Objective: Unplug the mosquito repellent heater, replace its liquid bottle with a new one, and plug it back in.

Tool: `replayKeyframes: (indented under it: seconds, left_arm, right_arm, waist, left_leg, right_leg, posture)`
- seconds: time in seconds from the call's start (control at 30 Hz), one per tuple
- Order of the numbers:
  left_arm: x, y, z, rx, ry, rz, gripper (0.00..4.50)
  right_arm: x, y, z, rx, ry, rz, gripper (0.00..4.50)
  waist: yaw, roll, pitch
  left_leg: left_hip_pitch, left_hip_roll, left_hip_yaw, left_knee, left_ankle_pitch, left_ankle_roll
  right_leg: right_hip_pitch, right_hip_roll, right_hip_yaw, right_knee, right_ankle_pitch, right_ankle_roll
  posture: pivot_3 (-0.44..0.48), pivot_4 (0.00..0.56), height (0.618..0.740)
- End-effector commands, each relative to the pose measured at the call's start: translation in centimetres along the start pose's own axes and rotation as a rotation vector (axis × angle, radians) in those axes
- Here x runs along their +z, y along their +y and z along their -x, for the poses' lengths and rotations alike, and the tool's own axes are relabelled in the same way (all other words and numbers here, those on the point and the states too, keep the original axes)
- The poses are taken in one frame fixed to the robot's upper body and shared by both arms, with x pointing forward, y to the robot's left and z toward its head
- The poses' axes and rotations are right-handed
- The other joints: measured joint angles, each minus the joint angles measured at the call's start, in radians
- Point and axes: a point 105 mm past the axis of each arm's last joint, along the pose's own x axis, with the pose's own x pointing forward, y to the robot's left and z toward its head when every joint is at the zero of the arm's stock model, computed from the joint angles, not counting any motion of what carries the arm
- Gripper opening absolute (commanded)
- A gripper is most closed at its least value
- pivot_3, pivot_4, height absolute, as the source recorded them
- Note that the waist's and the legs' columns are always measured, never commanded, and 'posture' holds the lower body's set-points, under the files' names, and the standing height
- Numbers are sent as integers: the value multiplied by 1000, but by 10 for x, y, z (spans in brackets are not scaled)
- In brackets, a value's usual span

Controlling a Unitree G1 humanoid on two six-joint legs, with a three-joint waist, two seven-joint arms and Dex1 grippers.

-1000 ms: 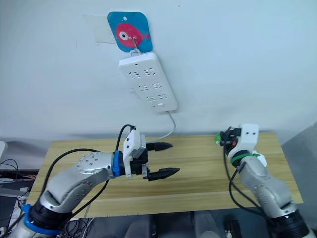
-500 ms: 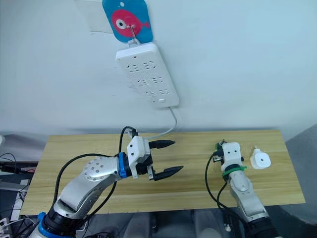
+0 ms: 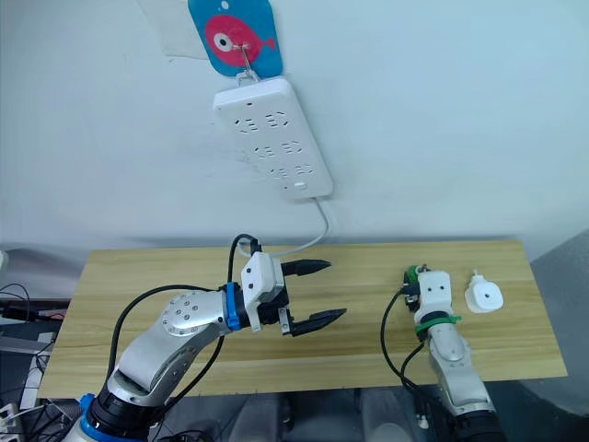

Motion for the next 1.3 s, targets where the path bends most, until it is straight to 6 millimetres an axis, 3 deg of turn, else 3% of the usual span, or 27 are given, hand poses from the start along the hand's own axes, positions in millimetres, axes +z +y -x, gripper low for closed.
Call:
replayKeyframes:
  seconds: [0.03,0.1,0.27,0.37,0.5,0.6,0.73,0.87,1.0,1.13,1.3]
  left_arm:
    - [5,-5,4,25,-24,-2,4500]
    - [4,-6,7,53,-29,12,4500]
    - [-10,-2,26,207,13,-11,4500]
    - [-32,-9,49,356,63,140,4500]
    - [-56,-9,82,632,101,255,4500]
    - [-82,-15,111,826,174,293,4500]
    - [-101,-22,139,995,240,207,4500]
    - [-109,-19,151,1097,234,144,4500]
    - [-125,-8,157,1169,204,135,4500]
    - [-130,12,161,1231,161,80,4500]
    - [-140,30,159,1256,129,58,4500]
  right_arm:
    - [8,-10,11,1,-22,26,3964]
    - [10,-11,20,19,-20,37,4487]
    - [25,-6,55,115,12,-3,4487]
    - [47,9,74,323,46,37,4487]
    - [78,37,81,629,43,28,4487]
    - [87,58,85,881,110,48,4487]
    - [120,76,79,1129,51,94,4487]
    - [137,89,84,1321,6,147,4487]
    - [152,104,77,1396,-72,158,4487]
    - [170,112,72,1412,-169,167,4487]
    - [179,113,71,1402,-199,167,4487]
  waist:
    - [0,0,2]
    - [1,1,6]
    - [2,2,10]
    - [-3,2,18]
    - [-2,-6,37]
    - [4,-10,49]
    - [23,-13,68]
    - [48,-12,74]
    - [59,-12,79]
    - [57,-12,86]
    - [57,-14,89]
  left_leg:
    - [0,0,0,0,0,0]
    - [0,0,-1,0,0,0]
    - [-1,0,-3,-1,0,0]
    - [-1,1,-3,-2,0,0]
    - [4,0,-4,-2,-1,-1]
    - [4,0,-5,-2,-1,-1]
    - [1,-1,-4,-2,-1,0]
    - [-5,-1,-4,-2,-1,0]
    - [-7,0,-4,-2,-3,3]
    - [-7,0,-4,-2,-3,3]
    - [-6,0,-4,-2,-3,2]
  right_leg:
    - [0,0,0,0,0,0]
    - [0,0,0,0,0,0]
    - [0,0,3,-1,0,0]
    - [0,0,4,-1,0,0]
    - [3,0,5,-1,0,0]
    - [3,0,5,-1,0,0]
    - [3,0,3,-4,0,0]
    - [0,0,1,-10,0,0]
    - [1,-1,-3,-15,0,0]
    - [1,-2,-4,-14,0,0]
    - [1,-2,-6,-13,0,0]
  posture:
    - [-115,360,740]
    - [-113,368,740]
    - [-111,380,740]
    - [-100,397,740]
    - [-90,411,740]
    - [-65,417,740]
    - [-38,434,740]
    - [-22,444,740]
    - [-20,446,740]
    - [-22,451,740]
    - [-28,453,740]
